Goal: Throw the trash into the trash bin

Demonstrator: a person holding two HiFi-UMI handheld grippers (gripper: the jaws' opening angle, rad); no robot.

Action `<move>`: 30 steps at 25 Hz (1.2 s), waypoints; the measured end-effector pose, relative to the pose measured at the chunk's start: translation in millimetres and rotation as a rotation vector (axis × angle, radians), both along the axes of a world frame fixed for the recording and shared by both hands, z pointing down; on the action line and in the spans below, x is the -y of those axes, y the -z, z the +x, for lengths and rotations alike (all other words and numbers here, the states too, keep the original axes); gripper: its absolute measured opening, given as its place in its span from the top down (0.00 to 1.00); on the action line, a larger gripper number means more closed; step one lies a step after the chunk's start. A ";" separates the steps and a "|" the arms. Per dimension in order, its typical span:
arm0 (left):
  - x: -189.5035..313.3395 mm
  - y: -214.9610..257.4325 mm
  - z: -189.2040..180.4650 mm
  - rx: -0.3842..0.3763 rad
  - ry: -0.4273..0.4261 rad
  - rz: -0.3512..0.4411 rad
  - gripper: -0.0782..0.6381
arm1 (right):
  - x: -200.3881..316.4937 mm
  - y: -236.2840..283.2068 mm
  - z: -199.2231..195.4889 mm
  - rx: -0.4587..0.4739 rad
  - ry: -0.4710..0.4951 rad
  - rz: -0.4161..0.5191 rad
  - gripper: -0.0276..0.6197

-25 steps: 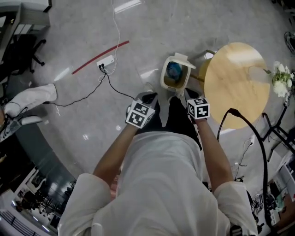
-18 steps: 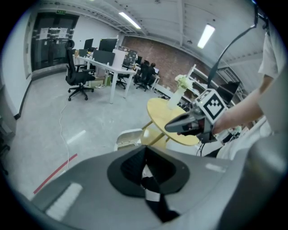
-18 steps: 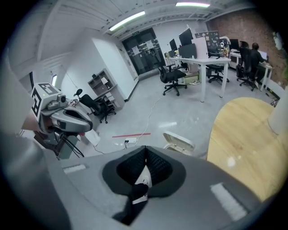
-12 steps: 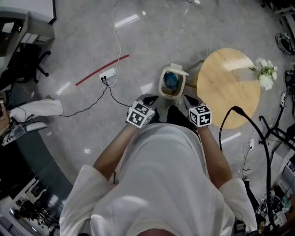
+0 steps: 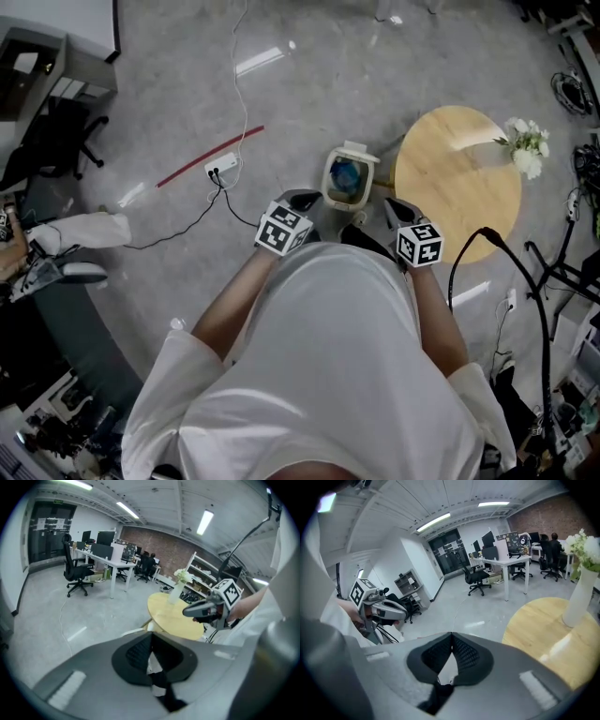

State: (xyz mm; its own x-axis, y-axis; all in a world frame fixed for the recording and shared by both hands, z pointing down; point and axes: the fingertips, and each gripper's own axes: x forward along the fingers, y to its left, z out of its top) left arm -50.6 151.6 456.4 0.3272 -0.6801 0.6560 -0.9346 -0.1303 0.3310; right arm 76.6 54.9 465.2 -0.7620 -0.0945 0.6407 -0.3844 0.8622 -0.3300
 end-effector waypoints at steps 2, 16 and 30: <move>-1.6 3.9 -1.6 0.005 -0.007 0.005 0.88 | 0.9 8.2 1.1 0.017 -0.015 0.007 0.95; 7.6 18.1 8.6 0.015 -0.017 0.031 0.88 | 11.5 22.5 15.1 0.047 -0.079 0.025 0.95; 15.4 21.2 5.9 0.018 -0.019 0.035 0.88 | 10.4 27.0 6.2 0.053 -0.063 0.022 0.95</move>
State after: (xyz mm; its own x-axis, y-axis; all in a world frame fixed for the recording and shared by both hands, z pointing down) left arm -44.7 136.2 435.2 0.3286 -0.6963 0.6381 -0.9376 -0.1594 0.3089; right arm 82.8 44.5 438.2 -0.7867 -0.1568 0.5971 -0.4208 0.8440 -0.3326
